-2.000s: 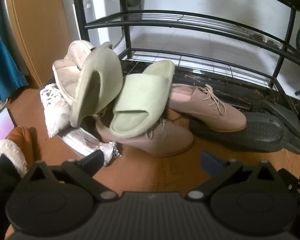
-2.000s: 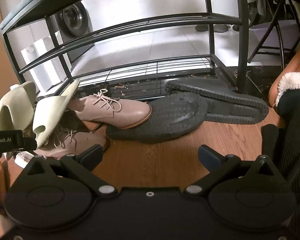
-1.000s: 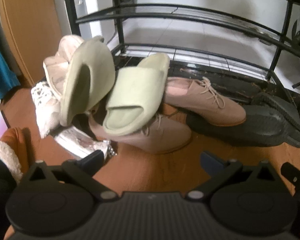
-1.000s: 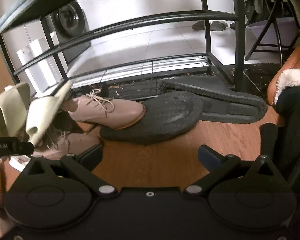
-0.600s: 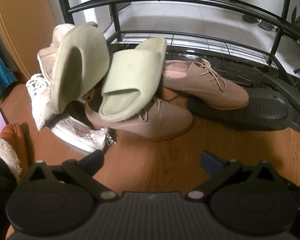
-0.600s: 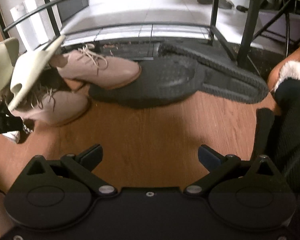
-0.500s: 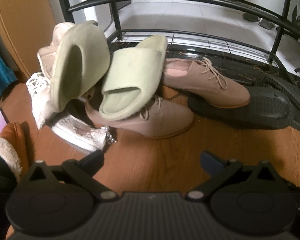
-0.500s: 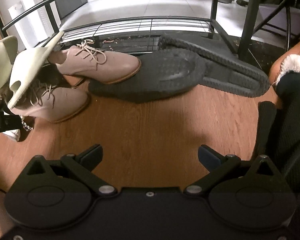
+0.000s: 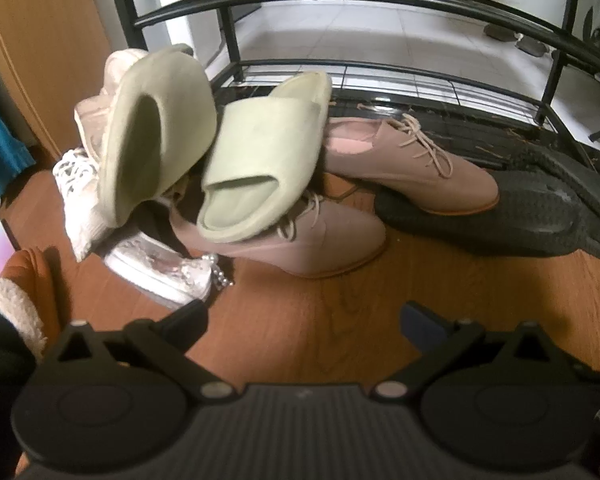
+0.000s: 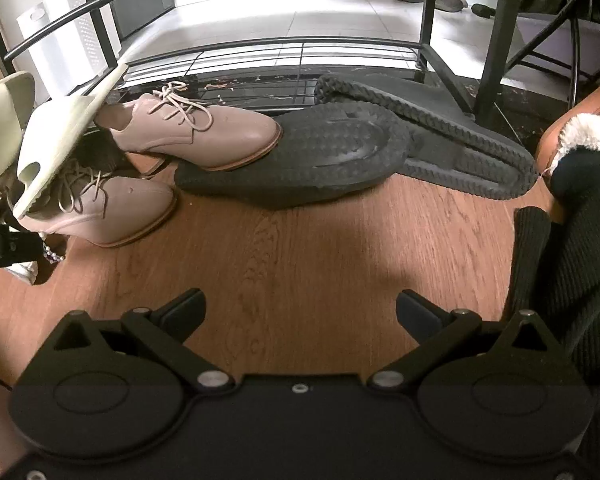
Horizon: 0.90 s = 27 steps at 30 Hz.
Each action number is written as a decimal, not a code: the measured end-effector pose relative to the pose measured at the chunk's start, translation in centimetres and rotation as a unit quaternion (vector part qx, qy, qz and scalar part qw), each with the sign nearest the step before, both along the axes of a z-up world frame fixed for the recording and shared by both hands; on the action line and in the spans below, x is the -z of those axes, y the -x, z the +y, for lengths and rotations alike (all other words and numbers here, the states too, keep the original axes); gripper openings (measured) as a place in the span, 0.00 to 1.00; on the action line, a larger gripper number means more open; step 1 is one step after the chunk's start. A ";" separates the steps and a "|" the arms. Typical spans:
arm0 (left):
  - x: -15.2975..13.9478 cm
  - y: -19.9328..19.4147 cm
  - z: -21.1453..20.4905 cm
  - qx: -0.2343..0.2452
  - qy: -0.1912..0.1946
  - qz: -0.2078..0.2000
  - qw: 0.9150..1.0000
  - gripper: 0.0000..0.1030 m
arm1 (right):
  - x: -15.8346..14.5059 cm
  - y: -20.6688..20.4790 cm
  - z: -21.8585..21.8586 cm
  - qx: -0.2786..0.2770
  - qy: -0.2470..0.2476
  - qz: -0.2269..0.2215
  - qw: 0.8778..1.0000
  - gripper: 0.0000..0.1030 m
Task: Organize scattered shoes
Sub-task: 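Move the left gripper toward the pale green slides on the shoe pile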
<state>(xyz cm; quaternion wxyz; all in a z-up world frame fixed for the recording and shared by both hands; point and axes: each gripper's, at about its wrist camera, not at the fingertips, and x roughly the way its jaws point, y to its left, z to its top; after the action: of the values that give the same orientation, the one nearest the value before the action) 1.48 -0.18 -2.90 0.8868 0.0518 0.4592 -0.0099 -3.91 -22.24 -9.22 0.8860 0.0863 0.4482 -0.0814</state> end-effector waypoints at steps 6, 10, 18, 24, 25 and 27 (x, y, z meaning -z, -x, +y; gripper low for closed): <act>0.1 0.0 0.0 0.000 0.000 0.002 1.000 0.99 | 0.1 0.0 0.2 -0.007 -0.004 -0.001 1.000 1.00; 0.1 0.0 0.1 -0.003 0.000 0.000 1.000 0.99 | 0.2 0.0 0.1 -0.007 -0.006 -0.002 1.000 1.00; 0.3 0.0 0.1 -0.003 -0.004 0.001 1.000 0.99 | 0.2 0.1 0.1 -0.007 -0.005 -0.003 1.000 1.00; 0.4 0.0 0.0 -0.001 -0.007 -0.001 1.000 0.99 | 0.3 0.0 -0.2 -0.006 -0.007 -0.004 1.000 1.00; 0.4 -0.1 0.0 -0.003 -0.007 -0.002 1.000 0.99 | 0.4 0.0 -0.3 -0.003 -0.008 -0.005 1.000 1.00; 0.5 -0.2 0.2 -0.006 -0.005 -0.001 1.000 0.99 | 0.4 0.0 -0.6 0.004 -0.010 -0.007 1.000 1.00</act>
<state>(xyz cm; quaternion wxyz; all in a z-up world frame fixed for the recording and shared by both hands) 1.66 -0.03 -3.44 0.8870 0.0534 0.4586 -0.0022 -3.95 -22.85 -9.59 0.8881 0.0971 0.4422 -0.0796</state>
